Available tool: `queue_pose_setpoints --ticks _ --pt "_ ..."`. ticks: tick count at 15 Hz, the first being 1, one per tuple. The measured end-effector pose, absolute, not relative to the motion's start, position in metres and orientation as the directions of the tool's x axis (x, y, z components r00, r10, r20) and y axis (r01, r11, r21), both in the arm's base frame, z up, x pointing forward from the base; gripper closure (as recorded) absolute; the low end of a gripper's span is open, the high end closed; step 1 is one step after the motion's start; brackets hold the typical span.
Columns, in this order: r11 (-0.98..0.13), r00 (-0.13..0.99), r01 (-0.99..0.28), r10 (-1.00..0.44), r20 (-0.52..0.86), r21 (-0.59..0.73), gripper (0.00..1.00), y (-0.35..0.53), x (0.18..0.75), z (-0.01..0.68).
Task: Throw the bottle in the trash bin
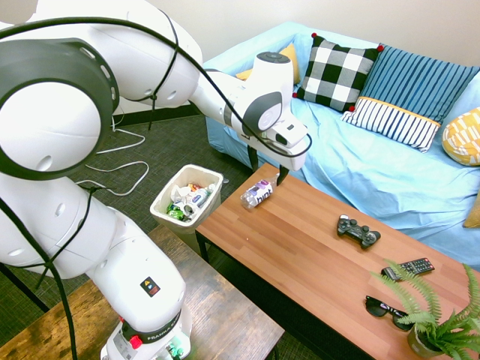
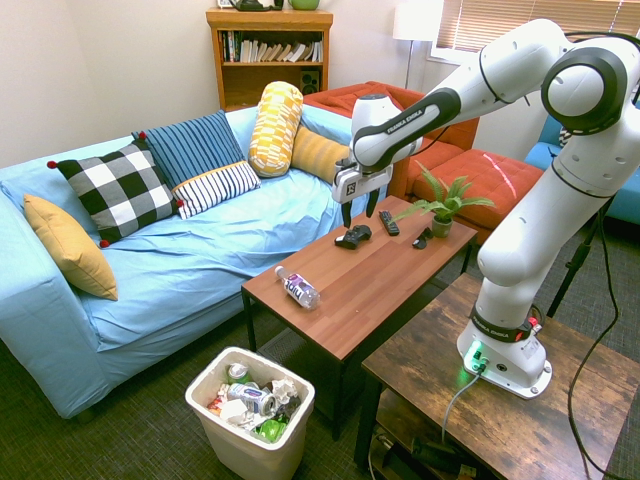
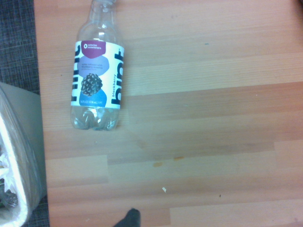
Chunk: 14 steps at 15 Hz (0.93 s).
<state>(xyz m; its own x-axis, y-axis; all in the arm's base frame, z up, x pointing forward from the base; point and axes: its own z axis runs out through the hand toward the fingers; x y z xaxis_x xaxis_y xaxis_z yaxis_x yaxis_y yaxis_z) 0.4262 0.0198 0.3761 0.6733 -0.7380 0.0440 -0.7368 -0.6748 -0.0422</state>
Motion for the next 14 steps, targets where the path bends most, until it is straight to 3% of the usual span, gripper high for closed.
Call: queue_pose_setpoints --ticks 6,14 --pt "-0.669 0.668 -0.742 -0.743 0.044 -0.043 0.0 0.045 0.439 0.354" --pt "-0.632 0.629 -0.775 -0.774 0.072 -0.03 0.0 0.096 0.52 0.268"
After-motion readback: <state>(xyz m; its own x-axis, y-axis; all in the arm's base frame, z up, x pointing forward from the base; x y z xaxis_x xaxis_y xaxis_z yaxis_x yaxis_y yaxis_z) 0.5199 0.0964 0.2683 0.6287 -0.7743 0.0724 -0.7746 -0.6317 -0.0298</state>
